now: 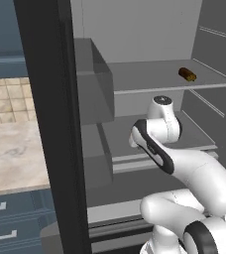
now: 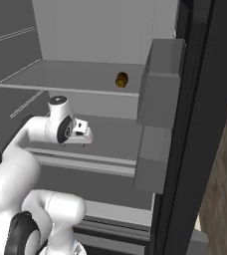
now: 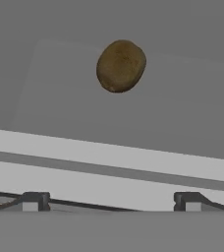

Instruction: Open the fridge, remove the kiwi, sweet potato, and chicken drumstick, and place them on any counter.

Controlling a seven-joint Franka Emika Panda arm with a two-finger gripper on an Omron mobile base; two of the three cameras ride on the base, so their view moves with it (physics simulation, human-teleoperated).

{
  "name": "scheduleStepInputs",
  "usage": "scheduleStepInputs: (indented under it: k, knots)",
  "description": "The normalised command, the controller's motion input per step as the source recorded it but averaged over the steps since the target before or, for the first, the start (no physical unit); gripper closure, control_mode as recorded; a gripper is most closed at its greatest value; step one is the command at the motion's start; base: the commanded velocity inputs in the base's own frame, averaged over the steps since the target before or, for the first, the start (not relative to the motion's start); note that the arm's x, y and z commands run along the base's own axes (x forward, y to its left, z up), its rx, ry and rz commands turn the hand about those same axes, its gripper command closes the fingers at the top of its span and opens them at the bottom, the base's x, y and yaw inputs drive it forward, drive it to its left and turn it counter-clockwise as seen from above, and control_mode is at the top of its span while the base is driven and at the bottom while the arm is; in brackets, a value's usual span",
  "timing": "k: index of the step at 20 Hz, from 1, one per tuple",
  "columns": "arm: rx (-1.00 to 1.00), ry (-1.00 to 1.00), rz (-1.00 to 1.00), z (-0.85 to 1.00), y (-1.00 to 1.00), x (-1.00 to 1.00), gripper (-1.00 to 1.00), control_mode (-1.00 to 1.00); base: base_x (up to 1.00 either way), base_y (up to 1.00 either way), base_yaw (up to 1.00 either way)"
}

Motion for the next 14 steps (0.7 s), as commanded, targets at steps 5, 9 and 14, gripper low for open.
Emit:
scheduleStepInputs:
  k: [5,9,14]
  knots:
    - [0.01,0.00,0.00,-0.10,0.00,0.21,-1.00,-1.00,0.00,0.00,0.00]
    - [0.00,0.00,-0.01,-0.12,0.00,0.23,-1.00,-1.00,0.00,0.00,0.00]
    - [0.00,0.00,0.00,-0.11,0.01,0.21,-1.00,-1.00,0.00,0.00,0.00]
